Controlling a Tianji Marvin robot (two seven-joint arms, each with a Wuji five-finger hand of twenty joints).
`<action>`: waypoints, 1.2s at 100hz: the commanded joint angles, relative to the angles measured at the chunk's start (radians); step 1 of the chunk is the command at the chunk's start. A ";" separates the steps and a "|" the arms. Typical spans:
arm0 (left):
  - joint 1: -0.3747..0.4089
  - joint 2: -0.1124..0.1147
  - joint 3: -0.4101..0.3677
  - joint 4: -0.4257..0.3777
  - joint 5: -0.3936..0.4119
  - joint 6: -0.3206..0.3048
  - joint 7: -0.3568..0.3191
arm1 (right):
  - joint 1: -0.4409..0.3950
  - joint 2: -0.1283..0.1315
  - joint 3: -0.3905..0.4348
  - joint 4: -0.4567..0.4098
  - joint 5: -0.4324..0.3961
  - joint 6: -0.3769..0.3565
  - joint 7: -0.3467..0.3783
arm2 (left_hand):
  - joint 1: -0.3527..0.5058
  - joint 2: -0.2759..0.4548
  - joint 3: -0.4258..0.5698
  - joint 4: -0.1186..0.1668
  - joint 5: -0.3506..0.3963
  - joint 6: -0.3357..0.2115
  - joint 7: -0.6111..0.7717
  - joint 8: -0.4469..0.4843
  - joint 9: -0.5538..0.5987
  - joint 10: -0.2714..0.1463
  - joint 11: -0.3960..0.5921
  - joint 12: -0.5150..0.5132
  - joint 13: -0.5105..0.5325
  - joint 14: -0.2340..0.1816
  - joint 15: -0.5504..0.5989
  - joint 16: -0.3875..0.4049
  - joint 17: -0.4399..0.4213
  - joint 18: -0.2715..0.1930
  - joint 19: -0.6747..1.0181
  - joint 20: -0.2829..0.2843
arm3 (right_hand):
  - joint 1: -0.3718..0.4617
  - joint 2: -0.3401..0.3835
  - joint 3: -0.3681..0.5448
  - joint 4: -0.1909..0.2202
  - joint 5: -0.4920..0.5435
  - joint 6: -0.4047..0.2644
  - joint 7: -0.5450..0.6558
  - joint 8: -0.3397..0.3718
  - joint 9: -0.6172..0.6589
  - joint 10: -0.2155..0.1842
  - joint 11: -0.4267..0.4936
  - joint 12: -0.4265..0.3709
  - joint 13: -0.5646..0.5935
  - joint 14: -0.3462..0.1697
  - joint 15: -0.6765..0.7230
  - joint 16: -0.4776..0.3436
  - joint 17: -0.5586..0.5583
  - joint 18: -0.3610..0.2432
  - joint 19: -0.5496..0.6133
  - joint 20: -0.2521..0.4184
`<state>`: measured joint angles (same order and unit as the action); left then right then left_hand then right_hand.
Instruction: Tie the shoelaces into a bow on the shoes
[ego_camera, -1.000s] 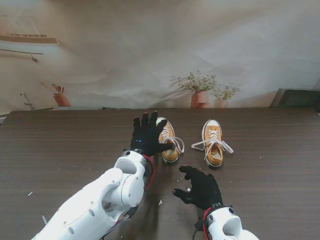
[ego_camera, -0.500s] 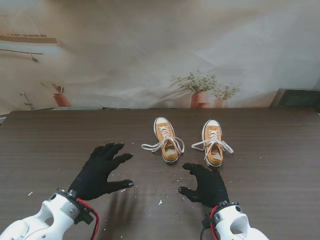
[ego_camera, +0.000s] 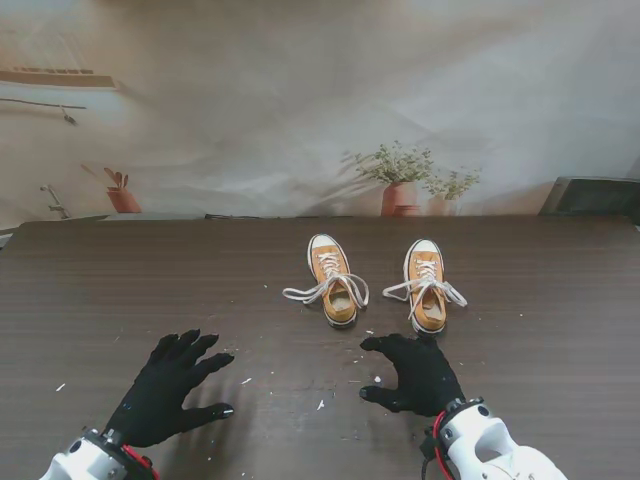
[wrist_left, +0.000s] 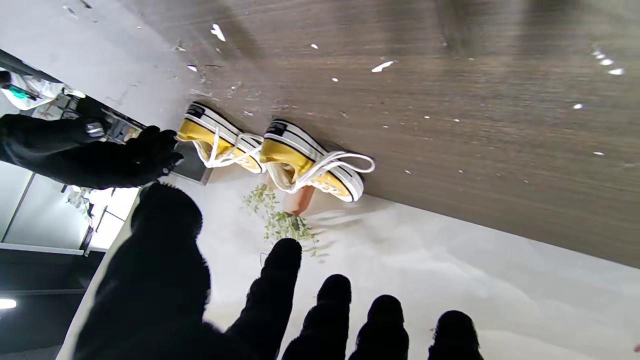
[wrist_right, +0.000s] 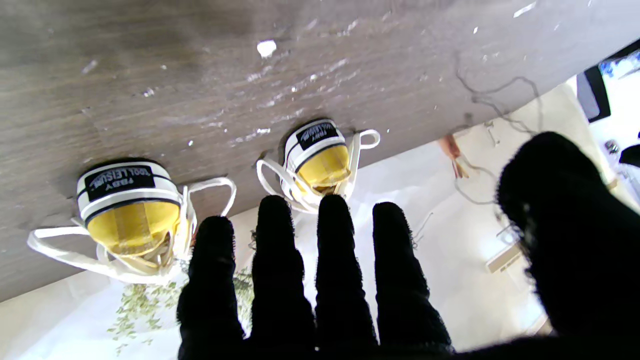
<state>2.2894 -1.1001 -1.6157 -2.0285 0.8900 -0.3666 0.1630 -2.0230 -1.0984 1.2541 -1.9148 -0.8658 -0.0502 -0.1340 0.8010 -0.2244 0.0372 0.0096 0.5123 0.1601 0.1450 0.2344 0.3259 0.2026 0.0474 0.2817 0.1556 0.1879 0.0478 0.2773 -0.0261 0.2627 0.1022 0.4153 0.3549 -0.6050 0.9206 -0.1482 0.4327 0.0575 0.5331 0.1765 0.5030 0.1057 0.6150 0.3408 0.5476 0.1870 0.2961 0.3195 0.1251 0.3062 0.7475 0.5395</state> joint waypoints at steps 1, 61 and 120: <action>-0.004 -0.003 0.009 0.027 0.015 0.002 -0.002 | -0.010 0.016 0.010 -0.012 -0.015 -0.016 0.042 | -0.004 0.053 -0.032 0.021 0.001 -0.063 -0.005 0.013 -0.006 -0.030 0.005 0.019 0.003 -0.022 -0.012 0.006 -0.009 -0.042 -0.008 0.008 | -0.038 0.029 -0.045 0.017 -0.010 -0.037 -0.017 0.024 -0.043 -0.030 -0.029 -0.022 -0.041 -0.024 -0.057 -0.032 -0.027 -0.046 -0.045 -0.036; -0.105 -0.005 0.132 0.119 0.028 0.032 0.101 | -0.128 0.027 0.131 -0.084 -0.084 -0.106 0.103 | 0.005 0.071 -0.033 0.033 0.001 -0.061 -0.005 0.001 -0.004 -0.027 0.026 0.013 0.004 -0.020 -0.009 0.002 -0.010 -0.036 -0.011 0.005 | -0.065 0.102 -0.121 0.041 -0.036 -0.084 -0.048 0.036 -0.084 -0.056 -0.108 -0.058 -0.080 -0.053 -0.185 -0.093 -0.048 -0.092 -0.125 -0.104; -0.117 -0.002 0.147 0.116 0.001 0.036 0.063 | -0.136 0.028 0.124 -0.092 -0.074 -0.091 0.118 | 0.008 0.083 -0.036 0.033 0.015 -0.057 0.000 -0.001 -0.006 -0.022 0.033 0.009 -0.003 -0.014 -0.011 0.000 -0.012 -0.038 -0.012 0.003 | -0.073 0.115 -0.104 0.043 -0.029 -0.085 -0.052 0.047 -0.077 -0.049 -0.110 -0.057 -0.072 -0.043 -0.187 -0.087 -0.041 -0.088 -0.117 -0.102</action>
<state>2.1707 -1.1035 -1.4722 -1.9019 0.8888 -0.3368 0.2464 -2.1490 -1.0754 1.3793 -1.9998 -0.9415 -0.1461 -0.0315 0.8014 -0.1743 0.0364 0.0288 0.5117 0.1600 0.1450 0.2345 0.3262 0.1936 0.0701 0.2817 0.1556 0.1867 0.0477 0.2773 -0.0261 0.2627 0.1022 0.4153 0.3230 -0.5056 0.8318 -0.1371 0.4175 -0.0017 0.4972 0.2012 0.4425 0.0789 0.5227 0.2977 0.4871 0.1477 0.1317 0.2461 0.0863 0.2396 0.6393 0.4478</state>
